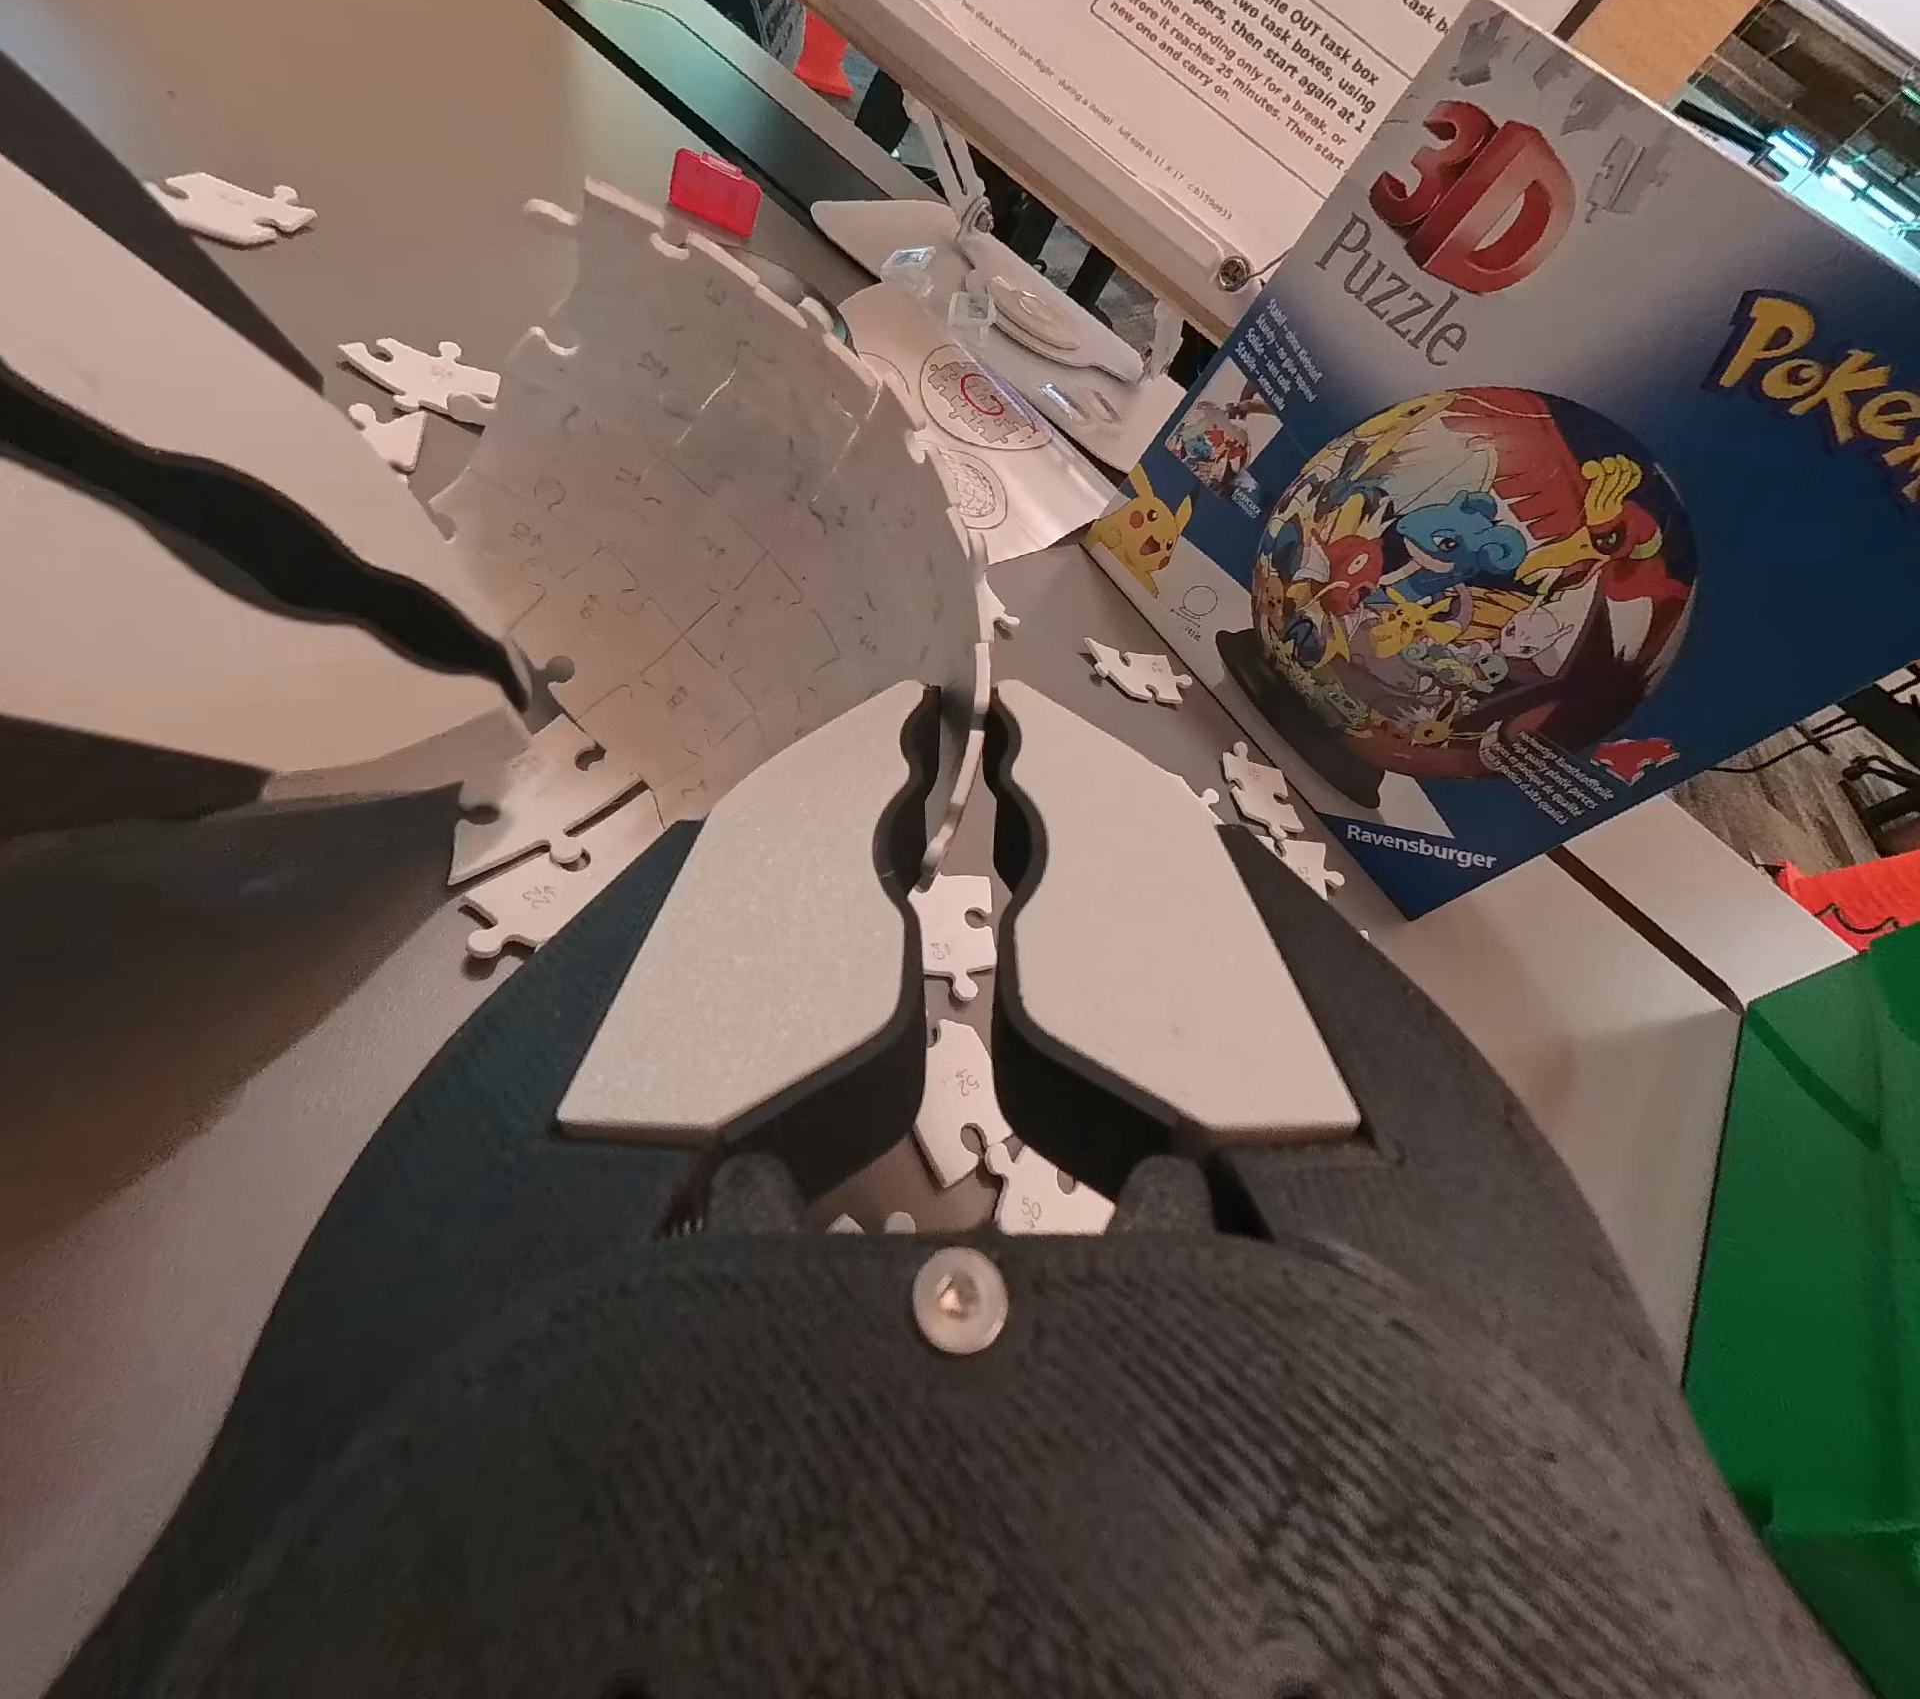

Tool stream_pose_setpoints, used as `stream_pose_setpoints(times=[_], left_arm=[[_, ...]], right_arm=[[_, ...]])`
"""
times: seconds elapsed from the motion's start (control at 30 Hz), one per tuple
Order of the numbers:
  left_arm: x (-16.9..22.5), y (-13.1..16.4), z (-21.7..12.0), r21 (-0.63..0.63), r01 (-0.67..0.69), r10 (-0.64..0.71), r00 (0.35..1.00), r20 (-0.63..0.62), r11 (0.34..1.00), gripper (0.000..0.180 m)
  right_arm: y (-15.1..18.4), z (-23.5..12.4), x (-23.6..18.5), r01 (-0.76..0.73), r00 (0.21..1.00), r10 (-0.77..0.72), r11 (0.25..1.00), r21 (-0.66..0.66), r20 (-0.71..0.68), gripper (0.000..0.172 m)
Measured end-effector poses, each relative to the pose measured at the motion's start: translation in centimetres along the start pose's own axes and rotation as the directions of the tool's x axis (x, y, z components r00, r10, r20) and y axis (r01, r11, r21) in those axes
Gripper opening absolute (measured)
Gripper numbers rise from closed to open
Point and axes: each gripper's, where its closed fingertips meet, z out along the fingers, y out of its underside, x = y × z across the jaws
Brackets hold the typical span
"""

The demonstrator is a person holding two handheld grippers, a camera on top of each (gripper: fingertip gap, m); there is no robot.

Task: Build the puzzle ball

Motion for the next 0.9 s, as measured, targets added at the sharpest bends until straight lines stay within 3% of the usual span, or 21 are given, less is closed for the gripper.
stream_pose_setpoints(times=[0.53, 0.9], left_arm=[[0.0, 0.7, 1.5, -0.063, -0.070, 0.072, 0.997, 0.022, 0.996, 0.000], [0.0, 0.3, 1.3, -0.041, -0.014, 0.014, 1.000, 0.007, 0.999, 0.000]], right_arm=[[0.0, 0.0, 0.0, 0.000, 1.000, 0.000, 1.000, 0.000, 0.001, 0.007], [0.1, 0.0, 0.1, 0.001, 1.000, -0.001, 1.000, -0.003, -0.001, 0.008]])
